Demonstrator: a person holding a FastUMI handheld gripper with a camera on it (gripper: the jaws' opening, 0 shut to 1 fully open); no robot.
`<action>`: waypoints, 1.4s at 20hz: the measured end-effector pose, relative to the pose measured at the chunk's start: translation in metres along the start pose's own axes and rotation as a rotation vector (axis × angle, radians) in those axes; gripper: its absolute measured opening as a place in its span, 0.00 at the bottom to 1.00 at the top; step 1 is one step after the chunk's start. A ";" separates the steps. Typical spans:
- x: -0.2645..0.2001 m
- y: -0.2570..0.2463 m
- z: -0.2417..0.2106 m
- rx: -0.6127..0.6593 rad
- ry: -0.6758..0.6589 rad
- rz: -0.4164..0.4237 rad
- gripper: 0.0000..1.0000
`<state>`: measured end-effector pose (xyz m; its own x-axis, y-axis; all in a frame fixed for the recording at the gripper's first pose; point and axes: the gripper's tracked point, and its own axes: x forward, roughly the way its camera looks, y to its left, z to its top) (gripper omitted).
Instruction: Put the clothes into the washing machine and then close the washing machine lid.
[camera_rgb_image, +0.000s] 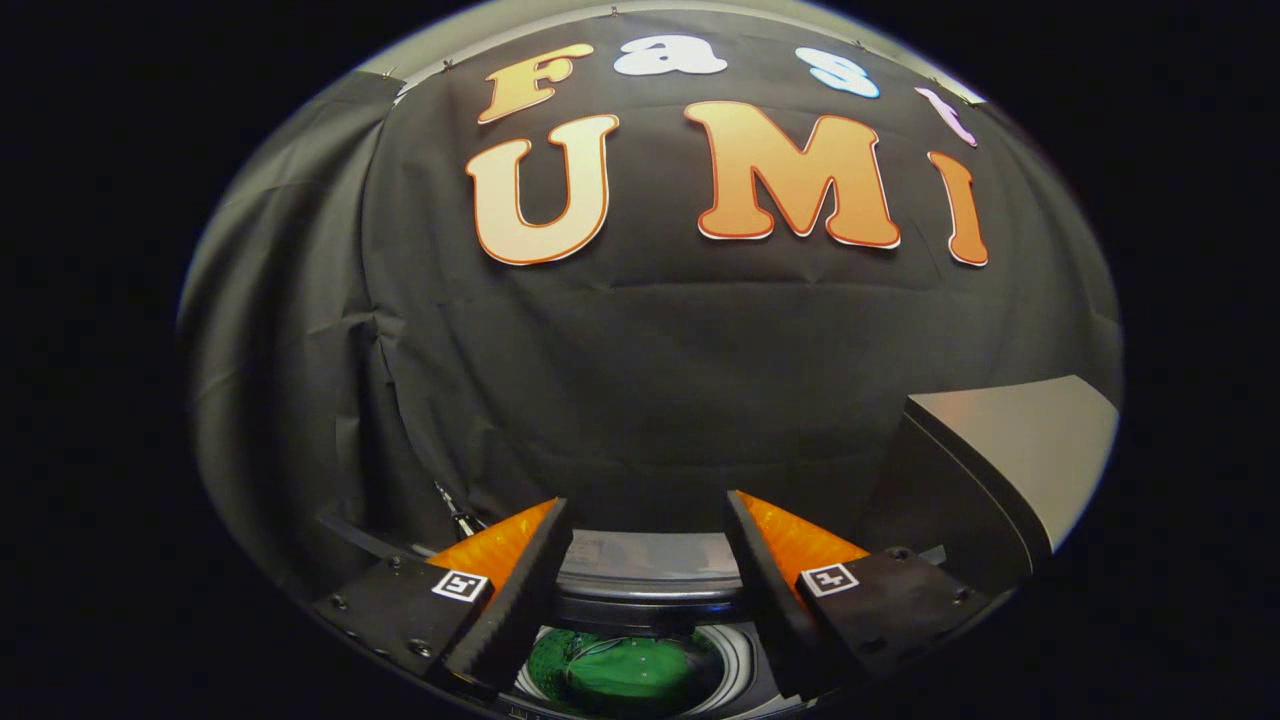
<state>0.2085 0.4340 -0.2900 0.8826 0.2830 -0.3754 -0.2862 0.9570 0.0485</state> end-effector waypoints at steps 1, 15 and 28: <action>-0.004 0.000 -0.006 -0.004 0.001 -0.001 0.98; -0.032 0.019 -0.058 0.004 0.134 0.004 0.99; -0.208 -0.058 0.099 0.044 -0.164 0.025 0.98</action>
<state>0.0783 0.3260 -0.1228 0.9257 0.3096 -0.2174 -0.2951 0.9505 0.0972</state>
